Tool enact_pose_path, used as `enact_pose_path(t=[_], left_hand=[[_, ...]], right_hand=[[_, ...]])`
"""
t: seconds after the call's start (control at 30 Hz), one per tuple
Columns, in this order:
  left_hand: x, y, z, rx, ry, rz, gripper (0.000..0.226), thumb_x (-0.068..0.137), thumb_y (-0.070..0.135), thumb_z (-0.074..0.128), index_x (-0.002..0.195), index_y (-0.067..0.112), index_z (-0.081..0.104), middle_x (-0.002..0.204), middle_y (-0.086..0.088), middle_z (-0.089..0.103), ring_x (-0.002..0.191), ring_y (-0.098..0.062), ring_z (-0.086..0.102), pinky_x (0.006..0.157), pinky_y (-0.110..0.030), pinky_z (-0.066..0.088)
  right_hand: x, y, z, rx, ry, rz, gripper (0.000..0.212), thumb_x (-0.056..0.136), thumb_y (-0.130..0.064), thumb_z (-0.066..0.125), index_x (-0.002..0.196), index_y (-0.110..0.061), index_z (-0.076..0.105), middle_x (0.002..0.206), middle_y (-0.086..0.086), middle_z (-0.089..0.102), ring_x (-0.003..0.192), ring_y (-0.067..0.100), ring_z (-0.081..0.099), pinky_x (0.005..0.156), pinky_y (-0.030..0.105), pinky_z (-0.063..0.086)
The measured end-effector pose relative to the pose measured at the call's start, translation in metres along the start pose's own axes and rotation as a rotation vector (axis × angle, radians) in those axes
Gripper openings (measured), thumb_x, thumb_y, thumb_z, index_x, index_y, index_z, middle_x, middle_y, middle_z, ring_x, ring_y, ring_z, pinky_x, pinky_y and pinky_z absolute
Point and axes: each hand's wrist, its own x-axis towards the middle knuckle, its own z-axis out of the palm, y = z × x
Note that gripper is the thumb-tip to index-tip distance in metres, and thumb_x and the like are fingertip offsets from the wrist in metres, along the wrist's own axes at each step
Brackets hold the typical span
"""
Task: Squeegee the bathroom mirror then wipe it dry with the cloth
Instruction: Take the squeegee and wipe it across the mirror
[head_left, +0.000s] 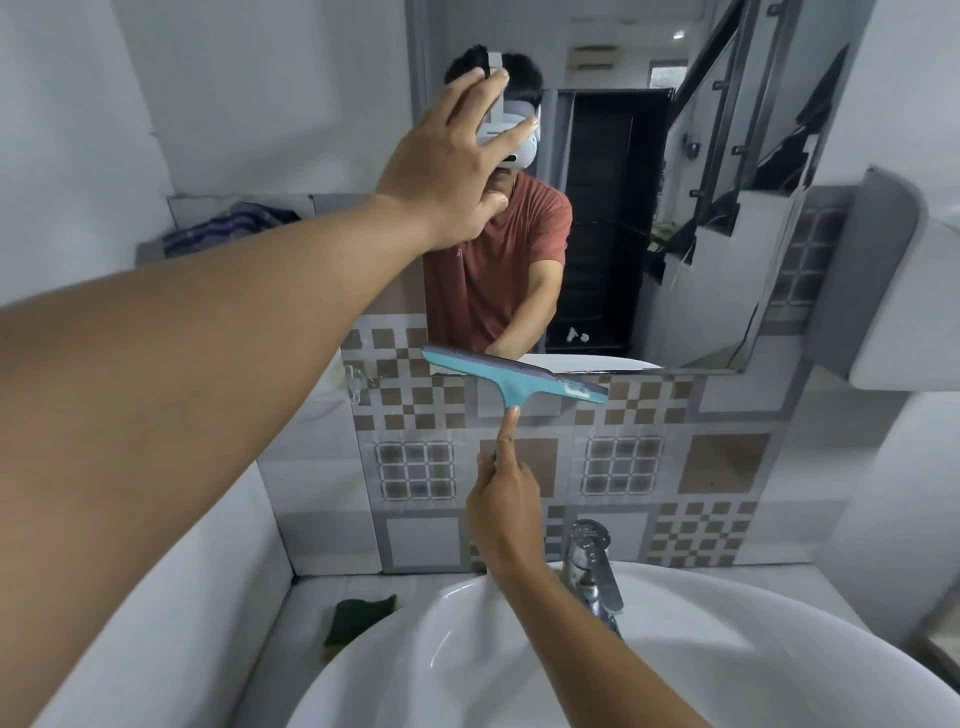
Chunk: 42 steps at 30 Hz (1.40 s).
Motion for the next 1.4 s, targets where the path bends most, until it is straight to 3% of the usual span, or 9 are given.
enact_pose_path(t=[0.4,0.57,0.63,0.7,0.8,1.03,1.13,1.27,1.4], left_hand=[[-0.010,0.007,0.003,-0.023,0.003,-0.042,0.073,0.089,0.037,0.071,0.153,0.019,0.040,0.163,-0.020,0.024,0.151,-0.040,0.022,0.121,-0.053,0.030],[-0.014,0.009,0.008,-0.050,-0.004,-0.039,0.072,0.089,0.036,0.071,0.152,0.019,0.041,0.162,-0.020,0.027,0.151,-0.041,0.022,0.120,-0.054,0.030],[-0.014,0.009,0.007,-0.052,-0.007,-0.034,0.072,0.089,0.037,0.070,0.152,0.019,0.040,0.162,-0.020,0.027,0.151,-0.041,0.022,0.121,-0.054,0.029],[-0.014,0.010,0.007,-0.057,-0.011,-0.036,0.071,0.090,0.036,0.070,0.152,0.019,0.040,0.162,-0.020,0.027,0.151,-0.041,0.021,0.121,-0.054,0.029],[-0.015,0.013,0.003,-0.078,-0.039,-0.056,0.070,0.091,0.034,0.069,0.153,0.019,0.039,0.163,-0.019,0.025,0.151,-0.040,0.019,0.121,-0.055,0.028],[-0.042,0.051,-0.027,-0.205,-0.081,-0.052,0.066,0.088,0.031,0.072,0.147,0.013,0.048,0.151,-0.019,0.042,0.141,-0.039,0.037,0.113,-0.053,0.038],[-0.070,0.084,-0.040,-0.437,-0.220,-0.057,0.056,0.089,0.022,0.073,0.142,0.015,0.056,0.139,-0.011,0.057,0.131,-0.031,0.050,0.109,-0.044,0.043],[-0.104,0.123,-0.048,-0.664,-0.454,-0.113,0.042,0.090,0.013,0.067,0.131,0.019,0.066,0.128,-0.004,0.068,0.120,-0.023,0.061,0.104,-0.037,0.047],[-0.121,0.145,-0.057,-0.718,-0.517,-0.125,0.035,0.091,0.014,0.070,0.124,0.024,0.072,0.127,0.000,0.070,0.119,-0.019,0.061,0.104,-0.036,0.047]], right_hand=[[-0.008,0.008,-0.038,-0.311,-0.062,0.062,0.086,0.104,-0.011,0.045,0.155,-0.045,-0.015,0.095,0.006,0.052,0.063,0.015,0.050,0.062,0.034,0.053],[-0.009,0.006,-0.040,-0.259,-0.092,0.031,0.086,0.102,-0.007,0.042,0.155,-0.041,-0.017,0.094,0.008,0.051,0.063,0.016,0.049,0.052,0.024,0.038],[-0.010,0.007,-0.041,-0.195,-0.077,0.053,0.070,0.104,-0.010,0.041,0.158,-0.028,0.001,0.096,0.008,0.054,0.066,0.015,0.050,0.052,0.024,0.039],[-0.014,0.005,-0.048,-0.142,-0.083,0.090,0.034,0.106,-0.013,0.037,0.139,-0.014,0.032,0.097,0.006,0.054,0.067,0.011,0.049,0.055,0.023,0.042],[-0.020,-0.002,-0.065,-0.119,-0.137,0.104,0.015,0.107,-0.015,0.034,0.121,-0.014,0.040,0.092,0.001,0.052,0.069,0.010,0.049,0.052,0.018,0.036],[-0.023,-0.020,-0.121,-0.110,-0.232,0.086,0.021,0.106,-0.016,0.042,0.127,-0.012,0.041,0.092,0.002,0.058,0.068,0.010,0.054,0.050,0.019,0.040],[-0.024,-0.029,-0.149,-0.161,-0.256,0.079,0.029,0.105,-0.019,0.047,0.133,-0.011,0.042,0.094,0.000,0.058,0.070,0.010,0.059,0.052,0.018,0.046],[-0.027,-0.042,-0.186,-0.260,-0.279,0.050,0.035,0.098,-0.015,0.057,0.132,-0.015,0.049,0.106,0.001,0.060,0.092,0.018,0.064,0.082,0.035,0.059],[-0.030,-0.052,-0.220,-0.310,-0.328,0.007,0.042,0.091,-0.020,0.071,0.128,-0.017,0.053,0.113,0.002,0.064,0.091,0.017,0.064,0.083,0.035,0.058]])
